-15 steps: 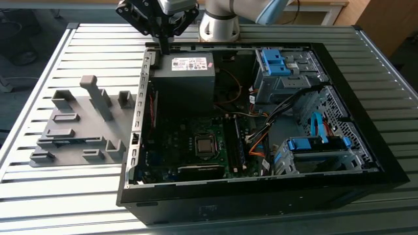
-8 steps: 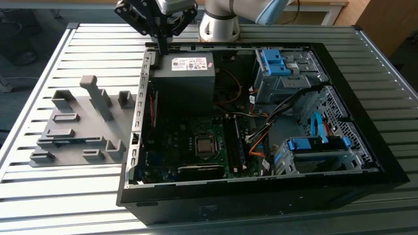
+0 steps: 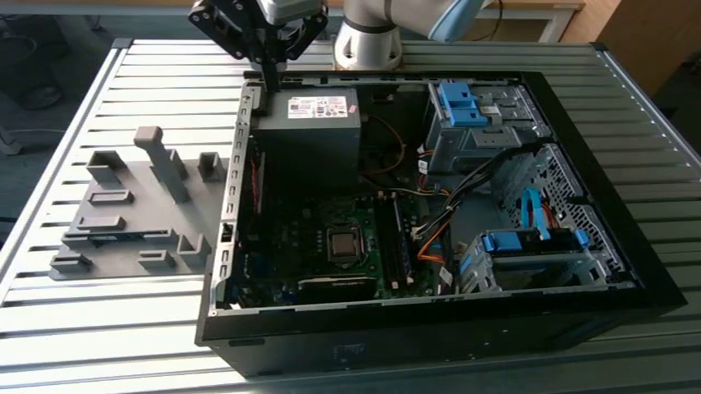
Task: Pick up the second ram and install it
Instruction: 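Reach for the second ram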
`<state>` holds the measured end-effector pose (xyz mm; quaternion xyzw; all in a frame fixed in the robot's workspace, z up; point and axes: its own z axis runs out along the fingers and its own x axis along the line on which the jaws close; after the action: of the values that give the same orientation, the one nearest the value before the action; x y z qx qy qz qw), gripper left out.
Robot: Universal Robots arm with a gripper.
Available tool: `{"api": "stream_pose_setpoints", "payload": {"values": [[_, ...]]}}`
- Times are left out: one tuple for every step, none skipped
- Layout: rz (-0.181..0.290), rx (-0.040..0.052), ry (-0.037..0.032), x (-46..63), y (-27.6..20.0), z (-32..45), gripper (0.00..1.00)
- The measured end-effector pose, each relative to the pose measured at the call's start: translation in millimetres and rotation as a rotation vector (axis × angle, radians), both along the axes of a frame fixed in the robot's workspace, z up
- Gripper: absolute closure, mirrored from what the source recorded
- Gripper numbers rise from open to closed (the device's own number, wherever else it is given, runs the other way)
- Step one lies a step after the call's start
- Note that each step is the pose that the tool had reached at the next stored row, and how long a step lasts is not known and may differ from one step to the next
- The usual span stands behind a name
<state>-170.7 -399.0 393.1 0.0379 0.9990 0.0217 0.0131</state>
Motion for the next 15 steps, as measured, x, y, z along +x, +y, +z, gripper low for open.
{"api": "stream_pose_setpoints", "payload": {"values": [[0.0, 0.0, 0.0, -0.5, 0.0, 0.0, 0.89], [0.0, 0.0, 0.0, -0.9, 0.0, 0.0, 0.89], [0.0, 0.0, 0.0, -1.3, 0.0, 0.0, 0.89], [0.0, 0.0, 0.0, -1.7, 0.0, 0.0, 0.89], [0.0, 0.0, 0.0, -2.2, 0.0, 0.0, 0.89], [0.0, 0.0, 0.0, -2.6, 0.0, 0.0, 0.89], [0.0, 0.0, 0.0, -3.1, 0.0, -0.1, 0.89], [0.0, 0.0, 0.0, -3.5, 0.0, -0.1, 0.89], [0.0, 0.0, 0.0, -4.0, 0.0, -0.1, 0.89], [0.0, 0.0, 0.0, -4.6, 0.0, -0.1, 0.89], [0.0, 0.0001, 0.0, -5.2, 0.0, -0.1, 0.89], [0.0, 0.0, 0.0, -5.8, 0.0, -0.1, 0.89], [0.0, 0.0, 0.0, -6.4, 0.0, -0.1, 0.89], [0.0, 0.0, 0.0, -6.9, 0.0, -0.1, 0.89], [0.0, 0.0, 0.0, -7.5, 0.0, -0.1, 0.89]]}}
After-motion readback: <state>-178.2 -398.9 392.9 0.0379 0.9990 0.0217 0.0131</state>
